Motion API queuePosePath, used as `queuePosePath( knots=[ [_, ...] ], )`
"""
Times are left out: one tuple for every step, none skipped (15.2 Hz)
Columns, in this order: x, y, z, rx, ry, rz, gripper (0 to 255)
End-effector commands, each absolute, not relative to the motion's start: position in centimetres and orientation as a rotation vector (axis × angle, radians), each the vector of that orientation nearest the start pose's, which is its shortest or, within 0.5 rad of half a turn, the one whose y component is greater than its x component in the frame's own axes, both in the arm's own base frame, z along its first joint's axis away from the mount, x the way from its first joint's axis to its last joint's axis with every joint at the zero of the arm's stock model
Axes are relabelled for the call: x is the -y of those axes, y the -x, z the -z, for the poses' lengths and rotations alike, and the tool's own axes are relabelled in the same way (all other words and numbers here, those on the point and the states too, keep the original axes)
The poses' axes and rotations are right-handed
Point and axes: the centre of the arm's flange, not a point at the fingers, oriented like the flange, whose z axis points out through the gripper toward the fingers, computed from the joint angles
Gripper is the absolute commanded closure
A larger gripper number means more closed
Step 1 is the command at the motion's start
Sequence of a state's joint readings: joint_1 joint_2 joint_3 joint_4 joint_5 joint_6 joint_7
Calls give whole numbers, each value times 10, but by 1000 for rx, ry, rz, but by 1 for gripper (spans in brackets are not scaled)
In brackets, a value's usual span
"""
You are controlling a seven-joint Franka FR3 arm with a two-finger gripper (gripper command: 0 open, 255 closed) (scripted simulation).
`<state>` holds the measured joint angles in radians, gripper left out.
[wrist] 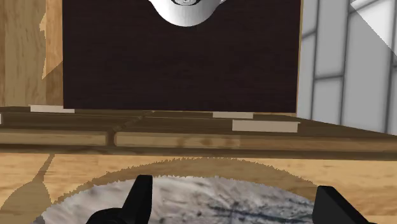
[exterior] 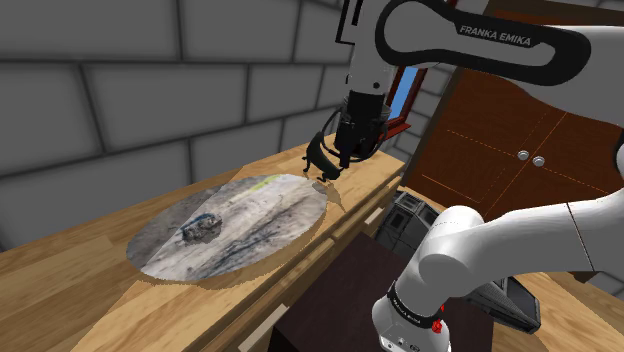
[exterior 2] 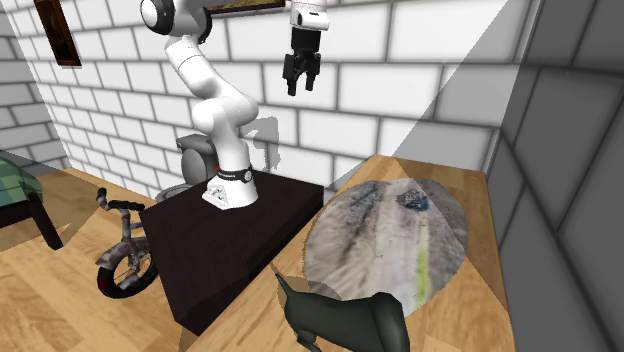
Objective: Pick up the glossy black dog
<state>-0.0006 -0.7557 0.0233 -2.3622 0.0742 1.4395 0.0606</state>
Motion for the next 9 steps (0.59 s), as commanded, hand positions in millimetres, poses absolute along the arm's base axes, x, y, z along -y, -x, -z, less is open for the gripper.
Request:
queuePosePath(
  knots=[
    [-17,-299,-568,-65,3078,-261,0],
    [-8,-301,-560,-51,3084,-253,0],
    [1,-303,-553,-37,3090,-245,0],
    [10,-305,-545,-23,3095,-237,0],
    [20,-307,-537,-10,3101,-229,0],
    [29,-310,-530,4,3107,-221,0],
    [38,-312,-522,18,3112,-212,0],
    [48,-315,-514,32,3117,-204,0],
    [57,-318,-507,46,3123,-196,0]
  ],
)
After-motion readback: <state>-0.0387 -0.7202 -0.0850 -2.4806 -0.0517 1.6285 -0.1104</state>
